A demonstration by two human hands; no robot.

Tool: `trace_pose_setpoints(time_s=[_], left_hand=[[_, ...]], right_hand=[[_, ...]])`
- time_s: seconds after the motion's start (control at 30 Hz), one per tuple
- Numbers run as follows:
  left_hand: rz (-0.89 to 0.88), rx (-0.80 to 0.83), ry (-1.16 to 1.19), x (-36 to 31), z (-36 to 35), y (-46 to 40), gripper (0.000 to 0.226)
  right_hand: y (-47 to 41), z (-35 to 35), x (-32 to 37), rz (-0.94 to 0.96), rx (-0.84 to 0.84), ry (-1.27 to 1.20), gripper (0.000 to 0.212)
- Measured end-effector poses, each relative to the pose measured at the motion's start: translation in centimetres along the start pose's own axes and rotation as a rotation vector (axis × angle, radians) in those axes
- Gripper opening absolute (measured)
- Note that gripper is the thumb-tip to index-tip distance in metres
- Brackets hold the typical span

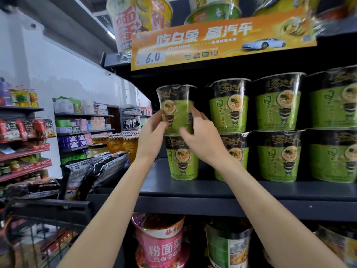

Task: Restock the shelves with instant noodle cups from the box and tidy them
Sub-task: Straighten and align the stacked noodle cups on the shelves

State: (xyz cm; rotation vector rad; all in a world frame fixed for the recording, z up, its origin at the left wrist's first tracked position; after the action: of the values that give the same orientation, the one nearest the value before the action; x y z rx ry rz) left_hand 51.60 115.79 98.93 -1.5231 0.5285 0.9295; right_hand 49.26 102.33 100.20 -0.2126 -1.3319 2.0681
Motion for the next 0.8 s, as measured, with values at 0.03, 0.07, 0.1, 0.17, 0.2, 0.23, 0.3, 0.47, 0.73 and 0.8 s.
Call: trace_pose_setpoints(time_s=[0.03,0.07,0.1,0.17,0.2,0.23,0.3,0.47,0.73,0.8], left_hand=[[-0.052,-0.026,-0.020,-0.2,0.3,0.4,0.035],[-0.081,-0.045,-0.028,-0.2,0.5,0.6,0.035],[-0.082,-0.058,-0.032,-0.1,0.7,0.5,0.034],[-0.045,-0.047,-0.061,0.4,0.7,-0.1,0.039],[-0.019,-0.029,-0.089,0.6,0.5,-0.4,0.045],[-0.004,-0.004,-0.123,0.8,0.2,-0.6,0.051],[-0.005,0.031,-0.157,1.0,-0.5,-0.6,0.059],[-0.062,-0.003,-0.188,1.1,-0.7,-0.4,0.061],[-0.070,-0.027,-0.277,1.0,-0.4,-0.7,0.063],[-0.069,-0.044,-0.292,0.7,-0.2,-0.5,0.063]], right_hand=[[-0.1,-0.1,-0.4,-0.017,0.012,-0.005,0.061],[-0.1,-0.2,-0.8,-0.034,0.031,-0.003,0.065],[0.0,-0.3,-1.1,-0.050,0.048,0.001,0.068],[0.2,-0.4,-1.5,-0.067,0.065,0.021,0.070],[0.3,-0.3,-1.4,-0.067,0.061,0.037,0.069],[0.5,-0.2,-1.4,-0.063,0.051,0.052,0.067],[0.8,0.0,-1.2,-0.057,0.026,0.073,0.065],[0.7,-0.2,-1.4,-0.057,0.036,0.098,0.066],[0.5,-0.5,-1.2,-0.097,0.085,0.123,0.071],[0.4,-0.6,-1.2,-0.102,0.093,0.126,0.071]])
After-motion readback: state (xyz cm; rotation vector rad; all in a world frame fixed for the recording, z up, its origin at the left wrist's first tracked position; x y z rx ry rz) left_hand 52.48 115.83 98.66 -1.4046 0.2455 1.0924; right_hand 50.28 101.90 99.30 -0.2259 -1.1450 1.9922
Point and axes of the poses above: each hand's wrist, its own y-axis away from the middle knuckle, its own z-axis out of the back of the hand, x = y × z, the point moved 8 cm from there along -y, towards the middle knuckle, and after that the axes turned 9 degrees about z, right-handed, at the moved point
